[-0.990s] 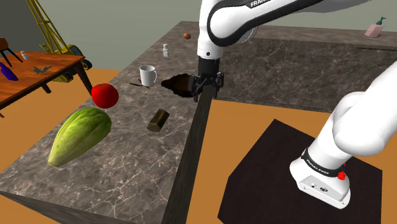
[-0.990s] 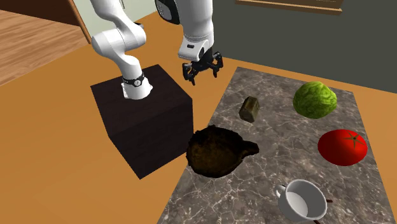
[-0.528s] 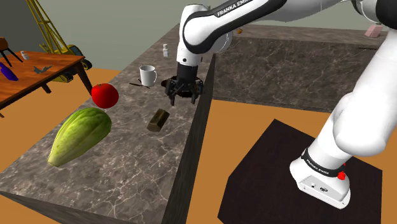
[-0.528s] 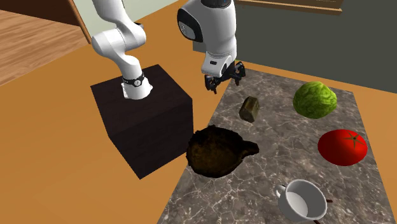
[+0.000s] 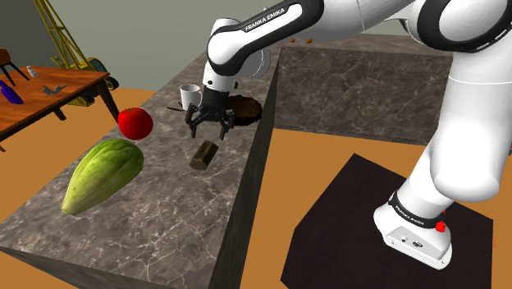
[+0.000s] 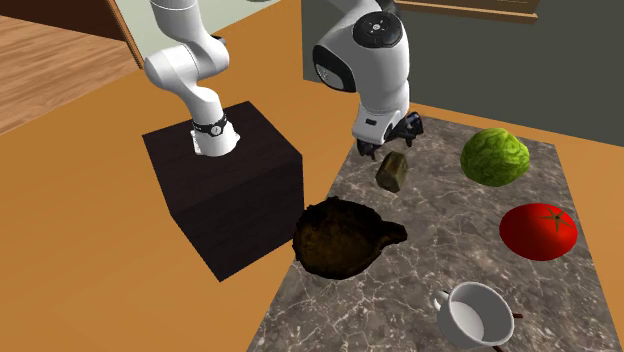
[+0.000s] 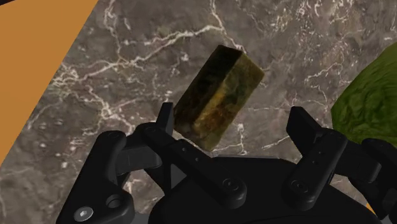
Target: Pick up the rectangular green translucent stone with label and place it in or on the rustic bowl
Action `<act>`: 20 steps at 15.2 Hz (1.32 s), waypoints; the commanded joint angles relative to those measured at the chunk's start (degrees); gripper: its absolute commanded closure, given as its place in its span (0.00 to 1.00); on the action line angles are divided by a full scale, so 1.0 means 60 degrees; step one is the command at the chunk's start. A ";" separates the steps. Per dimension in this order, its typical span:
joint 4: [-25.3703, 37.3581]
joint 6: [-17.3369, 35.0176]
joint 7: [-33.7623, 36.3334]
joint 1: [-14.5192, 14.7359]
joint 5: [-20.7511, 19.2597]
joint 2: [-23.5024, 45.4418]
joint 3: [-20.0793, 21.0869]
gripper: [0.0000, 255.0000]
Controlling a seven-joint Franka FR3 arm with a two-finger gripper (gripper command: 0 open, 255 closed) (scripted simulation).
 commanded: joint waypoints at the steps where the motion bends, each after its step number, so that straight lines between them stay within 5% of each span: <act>1: 0.0156 0.0174 0.0049 0.0066 0.0017 0.0273 0.0022 0.00; 14: 0.0051 0.0732 0.0043 0.0237 0.0024 0.0679 0.0079 0.00; 15: 0.0051 0.0732 0.0043 0.0237 0.0024 0.0679 0.0079 1.00; 20: 0.0064 0.0732 0.0042 0.0237 0.0021 0.0692 0.0077 1.00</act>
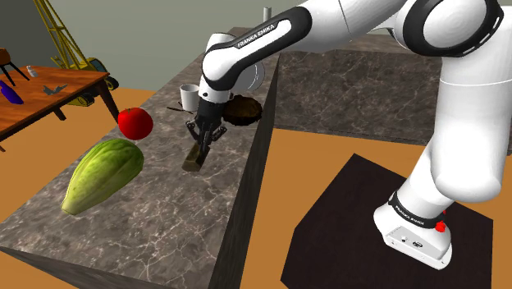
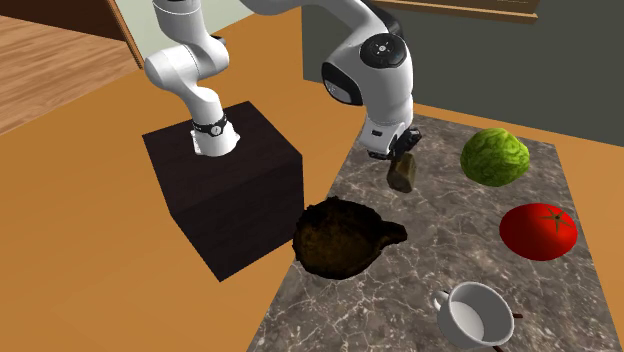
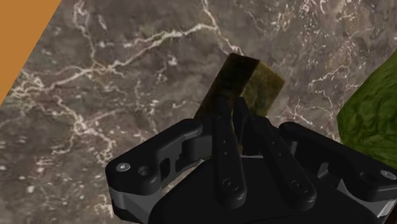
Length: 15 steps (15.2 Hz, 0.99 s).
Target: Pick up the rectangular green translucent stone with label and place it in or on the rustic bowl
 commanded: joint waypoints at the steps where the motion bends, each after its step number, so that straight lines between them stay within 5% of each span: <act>1: -0.0034 0.0006 -0.0001 -0.0001 -0.0009 0.0052 -0.0011 1.00; 6: 0.0004 -0.0039 0.0013 -0.0004 0.0000 -0.0037 0.0001 1.00; 7: 0.0004 -0.0039 0.0013 -0.0004 0.0000 -0.0037 0.0001 0.00; 10: -0.1896 0.3459 0.1835 0.0737 -0.0753 -0.0992 -0.0642 0.00; 15: -0.1669 0.3856 0.1858 0.0867 -0.0798 -0.0391 -0.0647 0.00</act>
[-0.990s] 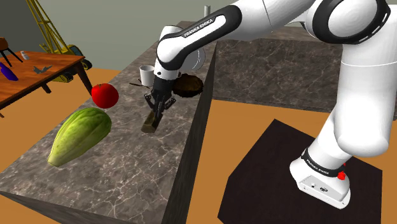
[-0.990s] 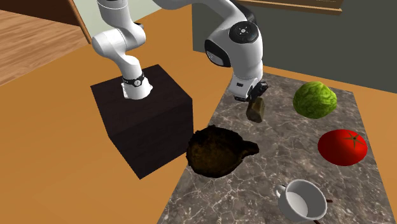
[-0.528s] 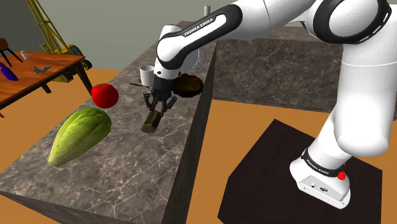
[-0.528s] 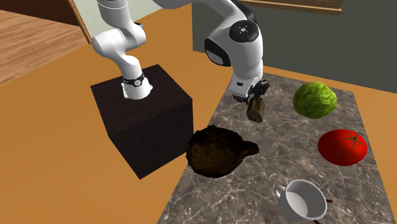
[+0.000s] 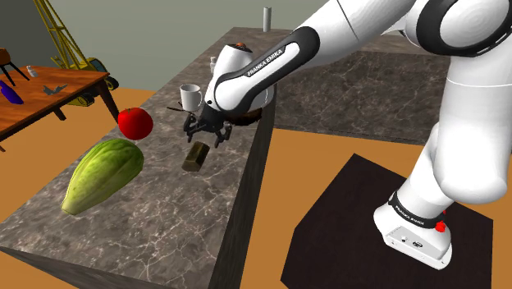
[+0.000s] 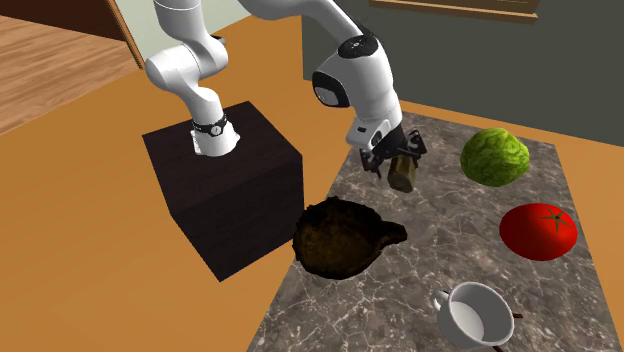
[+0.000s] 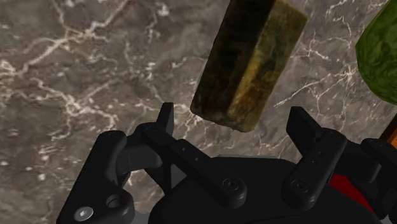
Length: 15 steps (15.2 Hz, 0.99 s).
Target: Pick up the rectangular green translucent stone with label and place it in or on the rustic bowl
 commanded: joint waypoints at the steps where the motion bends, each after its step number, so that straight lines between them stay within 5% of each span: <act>1: 0.0087 0.0178 0.0050 0.0063 -0.0040 0.0222 -0.0010 0.00; 10: 0.0171 0.0294 0.0059 0.0102 -0.0057 0.0415 -0.0012 0.00; 11: 0.0171 0.0294 0.0059 0.0102 -0.0057 0.0415 -0.0012 1.00; 15: 0.0176 0.0295 0.0060 0.0103 -0.0058 0.0421 -0.0013 1.00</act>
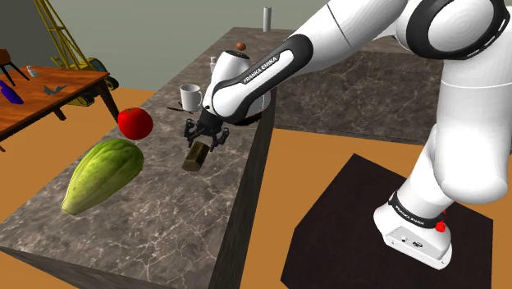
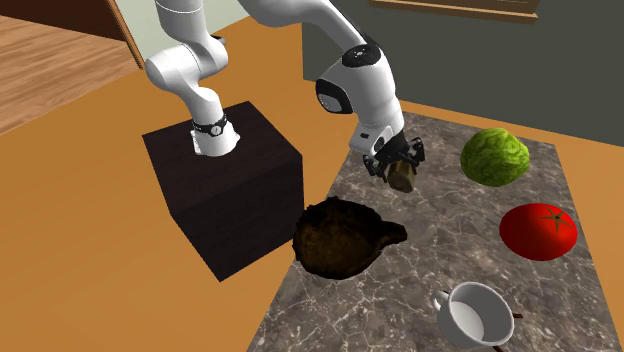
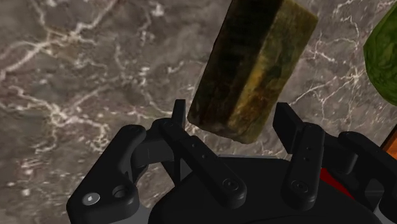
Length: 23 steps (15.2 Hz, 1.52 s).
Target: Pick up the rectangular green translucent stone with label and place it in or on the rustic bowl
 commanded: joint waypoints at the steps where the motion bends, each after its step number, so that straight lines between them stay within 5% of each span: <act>1: 0.0000 0.0002 0.0001 0.0003 -0.0001 0.0016 0.0001 1.00; 23: 0.0710 -0.1905 0.0707 0.0052 -0.0431 -0.1226 -0.0201 1.00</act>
